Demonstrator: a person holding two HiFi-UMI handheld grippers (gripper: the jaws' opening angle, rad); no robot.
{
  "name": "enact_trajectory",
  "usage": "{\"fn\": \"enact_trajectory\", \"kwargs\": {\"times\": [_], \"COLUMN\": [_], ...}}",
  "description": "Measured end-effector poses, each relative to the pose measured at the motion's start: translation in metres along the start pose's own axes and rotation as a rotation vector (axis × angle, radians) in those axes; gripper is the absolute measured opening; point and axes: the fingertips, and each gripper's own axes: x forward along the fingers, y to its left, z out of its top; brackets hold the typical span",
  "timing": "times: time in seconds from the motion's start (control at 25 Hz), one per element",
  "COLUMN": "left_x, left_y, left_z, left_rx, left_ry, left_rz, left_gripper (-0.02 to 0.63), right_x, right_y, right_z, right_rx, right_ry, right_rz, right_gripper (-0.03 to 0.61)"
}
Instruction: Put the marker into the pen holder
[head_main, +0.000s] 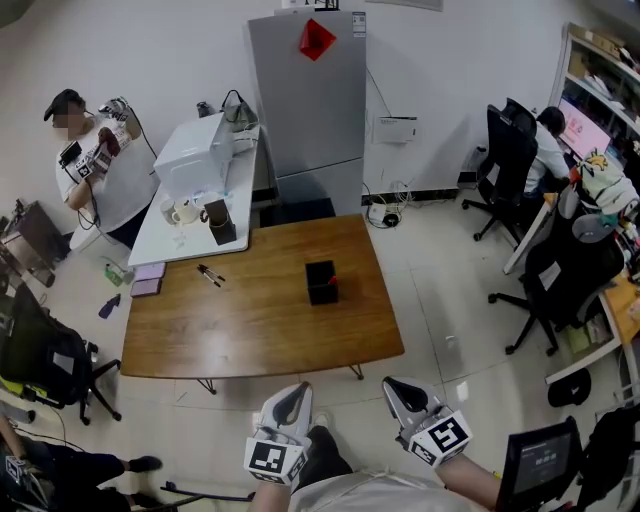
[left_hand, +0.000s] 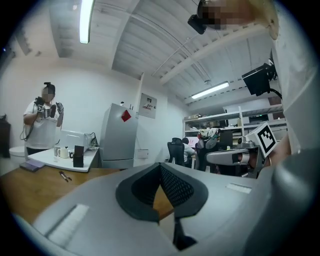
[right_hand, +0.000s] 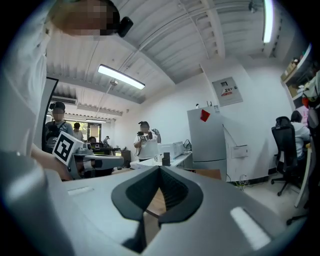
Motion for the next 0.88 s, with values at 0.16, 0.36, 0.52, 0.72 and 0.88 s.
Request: {"fn": "enact_trajectory", "kwargs": {"times": [0.16, 0.36, 0.52, 0.72, 0.88], "left_x": [-0.036, -0.068, -0.080, -0.086, -0.094], "left_y": [-0.047, -0.077, -0.078, -0.076, -0.068], "left_z": [-0.005, 0.009, 0.011, 0.020, 0.030], "left_rx": [-0.010, -0.005, -0.005, 0.004, 0.018], "left_ry": [-0.008, -0.028, -0.039, -0.046, -0.071], "left_rz": [0.035, 0.069, 0.069, 0.061, 0.068], "left_gripper": [0.015, 0.015, 0.015, 0.015, 0.015], "right_x": [-0.048, -0.079, -0.086, -0.090, -0.090], "right_y": [0.010, 0.026, 0.038, 0.048, 0.055], "right_z": [0.001, 0.012, 0.021, 0.028, 0.035], "right_rx": [0.004, -0.010, -0.026, -0.023, -0.025], "right_ry": [-0.003, -0.016, -0.038, -0.039, -0.047], "right_rz": [0.013, 0.040, 0.051, 0.041, 0.026], "right_gripper": [0.002, 0.002, 0.002, 0.002, 0.002]}}
